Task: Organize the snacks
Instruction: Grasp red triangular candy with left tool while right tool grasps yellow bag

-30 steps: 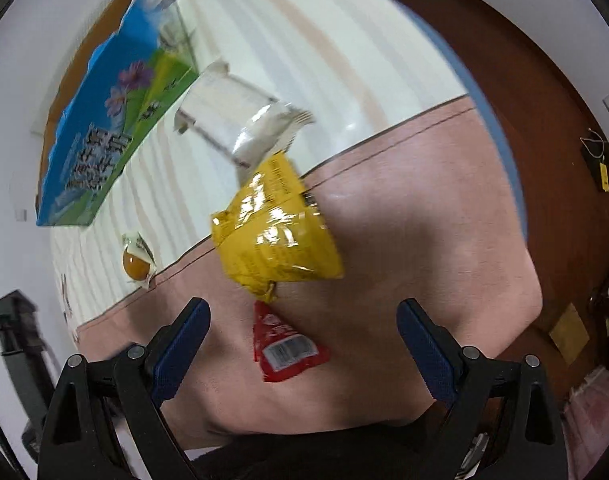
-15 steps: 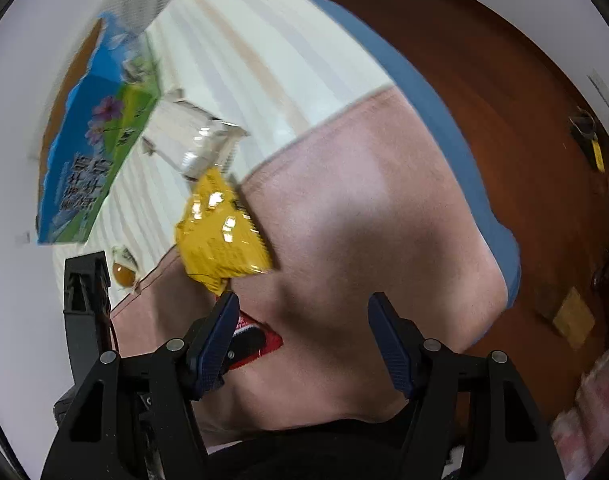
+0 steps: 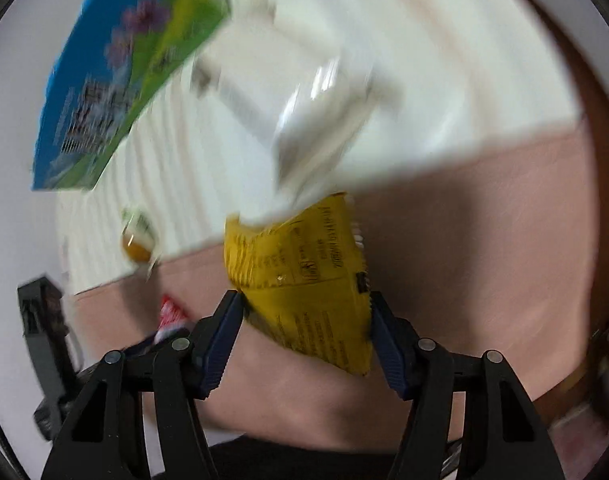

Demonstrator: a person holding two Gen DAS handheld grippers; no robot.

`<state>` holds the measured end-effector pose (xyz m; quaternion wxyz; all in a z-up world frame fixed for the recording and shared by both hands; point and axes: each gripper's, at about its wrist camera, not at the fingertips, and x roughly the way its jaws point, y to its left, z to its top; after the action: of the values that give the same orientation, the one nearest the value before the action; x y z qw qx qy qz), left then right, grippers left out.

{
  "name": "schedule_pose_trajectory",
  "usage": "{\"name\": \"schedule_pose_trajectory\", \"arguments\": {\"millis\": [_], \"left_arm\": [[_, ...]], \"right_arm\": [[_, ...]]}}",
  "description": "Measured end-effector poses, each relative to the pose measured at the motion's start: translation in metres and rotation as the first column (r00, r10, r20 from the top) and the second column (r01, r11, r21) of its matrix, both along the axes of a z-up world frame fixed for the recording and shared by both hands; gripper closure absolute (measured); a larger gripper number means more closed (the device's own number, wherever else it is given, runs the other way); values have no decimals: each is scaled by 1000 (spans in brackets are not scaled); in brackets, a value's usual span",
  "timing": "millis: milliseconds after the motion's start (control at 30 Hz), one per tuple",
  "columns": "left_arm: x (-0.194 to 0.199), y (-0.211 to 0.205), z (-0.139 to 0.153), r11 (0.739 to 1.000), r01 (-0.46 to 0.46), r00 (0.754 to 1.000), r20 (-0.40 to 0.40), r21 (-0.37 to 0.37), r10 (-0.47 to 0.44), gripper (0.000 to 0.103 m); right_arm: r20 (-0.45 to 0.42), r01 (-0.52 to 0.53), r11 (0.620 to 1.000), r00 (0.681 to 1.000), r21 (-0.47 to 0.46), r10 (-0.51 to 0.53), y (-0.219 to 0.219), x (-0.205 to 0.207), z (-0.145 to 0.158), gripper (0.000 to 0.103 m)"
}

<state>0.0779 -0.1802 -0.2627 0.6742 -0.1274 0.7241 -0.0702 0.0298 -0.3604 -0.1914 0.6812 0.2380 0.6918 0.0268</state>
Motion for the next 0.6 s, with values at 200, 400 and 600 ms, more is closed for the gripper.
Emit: {"name": "schedule_pose_trajectory", "arguments": {"millis": [200,400,600], "left_arm": [[-12,13,-2,999,-28,1000,11,19,28,49],[-10,15,-7,998,-62,998,2,25,62,49],[-1,29,-17,997,-72,997,-9,12,73,49]], "right_arm": [[-26,-263,959,965,-105,262,55,-21,17,29],[-10,-503,756,835,-420,550,104,-5,42,23],[-196,-730,533,650,-428,734,140,-4,-3,23]]}}
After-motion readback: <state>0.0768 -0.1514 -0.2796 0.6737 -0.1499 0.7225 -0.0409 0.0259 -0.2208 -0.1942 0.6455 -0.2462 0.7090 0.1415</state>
